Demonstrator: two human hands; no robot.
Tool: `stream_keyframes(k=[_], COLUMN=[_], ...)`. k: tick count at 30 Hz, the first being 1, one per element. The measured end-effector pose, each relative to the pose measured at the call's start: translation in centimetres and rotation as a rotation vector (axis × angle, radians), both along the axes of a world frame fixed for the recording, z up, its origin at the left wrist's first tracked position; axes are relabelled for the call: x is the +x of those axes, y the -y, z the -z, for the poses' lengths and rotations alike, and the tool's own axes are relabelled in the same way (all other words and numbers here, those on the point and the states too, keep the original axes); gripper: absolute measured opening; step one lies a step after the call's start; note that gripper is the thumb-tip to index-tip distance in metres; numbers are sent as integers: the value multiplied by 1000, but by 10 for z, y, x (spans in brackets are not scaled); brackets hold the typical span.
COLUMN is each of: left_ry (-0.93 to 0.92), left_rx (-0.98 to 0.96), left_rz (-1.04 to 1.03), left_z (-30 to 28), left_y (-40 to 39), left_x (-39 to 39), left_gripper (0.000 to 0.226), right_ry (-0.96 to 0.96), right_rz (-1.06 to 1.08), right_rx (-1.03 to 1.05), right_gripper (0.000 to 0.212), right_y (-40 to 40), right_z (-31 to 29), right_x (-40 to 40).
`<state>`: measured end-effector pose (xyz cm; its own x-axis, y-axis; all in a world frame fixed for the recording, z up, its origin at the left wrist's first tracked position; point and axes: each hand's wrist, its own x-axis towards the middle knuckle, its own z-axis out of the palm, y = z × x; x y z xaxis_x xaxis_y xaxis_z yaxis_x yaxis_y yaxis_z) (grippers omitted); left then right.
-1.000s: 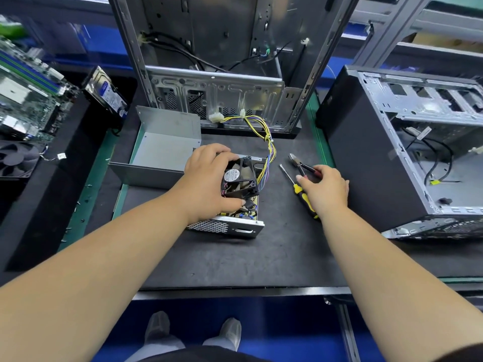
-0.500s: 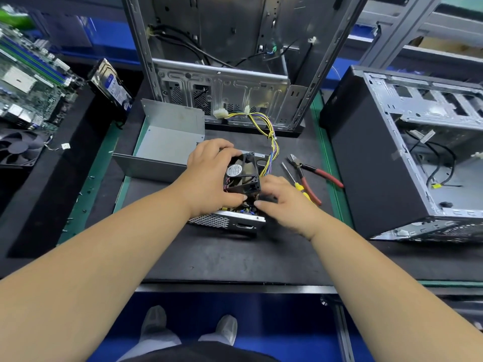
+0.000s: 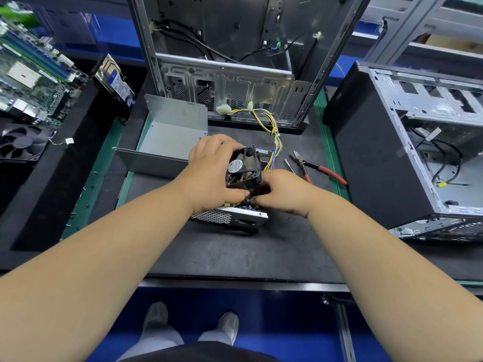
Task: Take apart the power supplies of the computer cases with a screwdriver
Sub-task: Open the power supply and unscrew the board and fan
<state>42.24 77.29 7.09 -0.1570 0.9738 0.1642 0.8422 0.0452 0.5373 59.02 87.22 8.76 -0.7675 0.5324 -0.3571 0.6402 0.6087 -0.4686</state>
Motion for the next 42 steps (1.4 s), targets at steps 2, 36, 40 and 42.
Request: stream_keyframes(k=[2, 36, 40, 42], left_ry=[-3, 40, 39, 41], left_rx=[3, 42, 60, 58], left_rz=[-2, -76, -77, -80], left_z=[0, -2, -3, -2], left_y=[0, 1, 0, 1], left_x=[0, 0, 0, 0], left_gripper=[88, 93, 90, 90], right_ry=[24, 49, -62, -148], right_rz=[-7, -201, -209, -183], right_rx=[-22, -78, 35, 77], right_gripper=[16, 37, 35, 37], right_y=[-2, -7, 0, 8], right_z=[-3, 10, 17, 22], right_x=[-4, 11, 14, 19])
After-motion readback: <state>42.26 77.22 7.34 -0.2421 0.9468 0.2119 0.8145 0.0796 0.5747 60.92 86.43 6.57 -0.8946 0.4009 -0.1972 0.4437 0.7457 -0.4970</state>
